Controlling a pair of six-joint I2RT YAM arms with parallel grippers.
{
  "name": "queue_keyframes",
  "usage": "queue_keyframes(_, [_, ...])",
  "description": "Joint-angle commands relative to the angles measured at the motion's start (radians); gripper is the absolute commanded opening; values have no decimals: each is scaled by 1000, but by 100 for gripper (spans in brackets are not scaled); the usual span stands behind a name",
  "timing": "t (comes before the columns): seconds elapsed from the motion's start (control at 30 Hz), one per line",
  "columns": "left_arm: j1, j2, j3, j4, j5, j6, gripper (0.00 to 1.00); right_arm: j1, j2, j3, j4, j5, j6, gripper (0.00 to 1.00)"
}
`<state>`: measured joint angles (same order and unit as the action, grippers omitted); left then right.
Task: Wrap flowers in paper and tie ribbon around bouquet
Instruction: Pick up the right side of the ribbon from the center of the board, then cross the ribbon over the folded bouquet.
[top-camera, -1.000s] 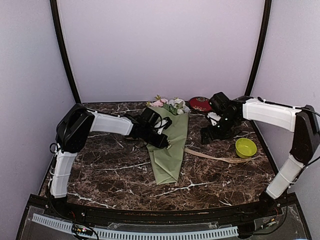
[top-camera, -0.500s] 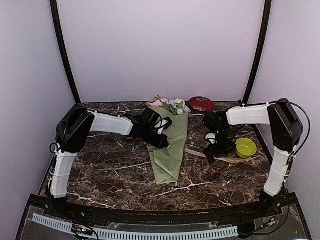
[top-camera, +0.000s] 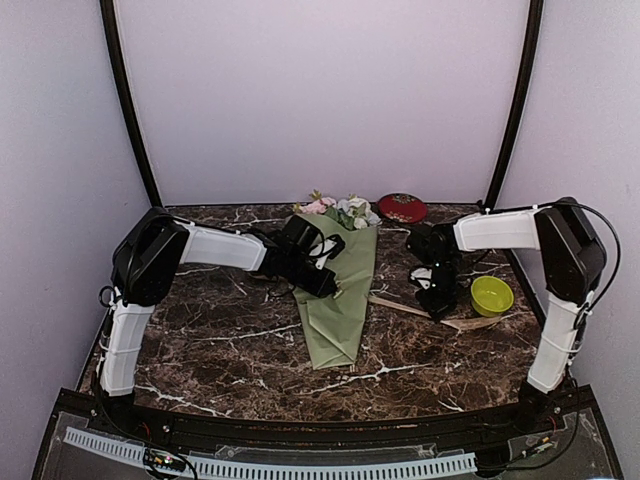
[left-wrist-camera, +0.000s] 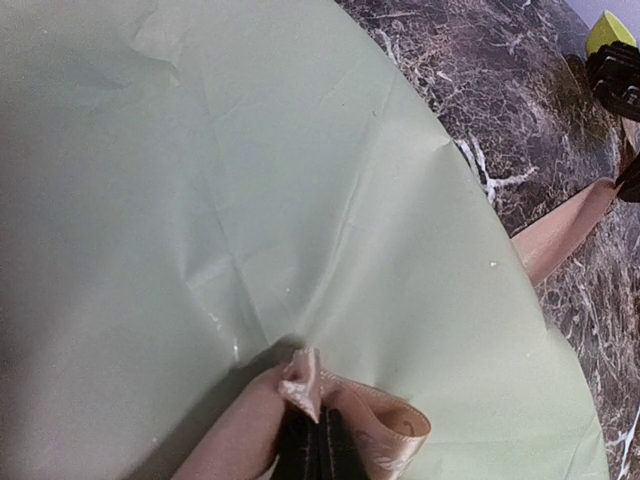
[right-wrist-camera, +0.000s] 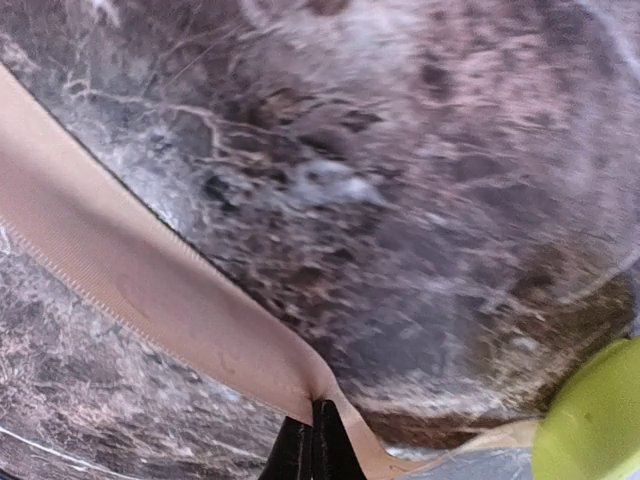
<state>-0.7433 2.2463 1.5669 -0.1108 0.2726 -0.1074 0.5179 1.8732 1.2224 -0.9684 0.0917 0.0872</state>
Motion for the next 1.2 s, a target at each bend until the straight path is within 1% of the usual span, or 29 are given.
queue_keyframes(0.0, [2,-31,-25,-90,-22,21,0,-13,-127,12,-24,113,40,0])
queue_keyframes(0.2, [2,-35,-25,-94,-32,25,0,-45,-335,114,-54,155,59,0])
queue_keyframes(0.27, [2,-38,-25,-94,-34,25,0,-47,-369,169,-70,168,53,0])
queue_keyframes(0.33, [2,-39,-25,-93,-36,25,0,-47,-388,230,-81,150,42,0])
queue_keyframes(0.4, [2,-42,-27,-93,-37,25,0,-46,-401,285,-65,52,16,0])
queue_keyframes(0.47, [2,-45,-28,-94,-38,25,0,-36,-406,328,-25,-119,-15,0])
queue_keyframes(0.53, [2,-47,-28,-94,-37,27,0,6,-401,363,40,-292,-37,0])
queue_keyframes(0.57, [2,-48,-28,-94,-38,26,0,38,-389,375,80,-352,-45,0])
queue_keyframes(0.67, [2,-51,-28,-91,-31,26,0,116,-338,374,266,-571,-42,0])
queue_keyframes(0.73, [2,-56,-29,-86,-24,25,0,133,-293,341,437,-714,26,0])
queue_keyframes(0.77, [2,-59,-31,-83,-21,23,0,136,-254,319,531,-758,81,0])
queue_keyframes(0.8, [2,-61,-33,-78,-18,21,0,134,-222,298,607,-768,137,0])
queue_keyframes(0.9, [2,-81,-59,-43,-1,0,0,131,-134,265,713,-723,251,0])
queue_keyframes(0.97, [4,-101,-91,6,19,-17,0,124,-93,218,801,-725,321,0])
queue_keyframes(1.1, [9,-143,-149,105,68,-53,0,111,-27,136,913,-727,398,0])
queue_keyframes(1.17, [14,-162,-181,159,90,-71,0,110,24,123,938,-739,422,0])
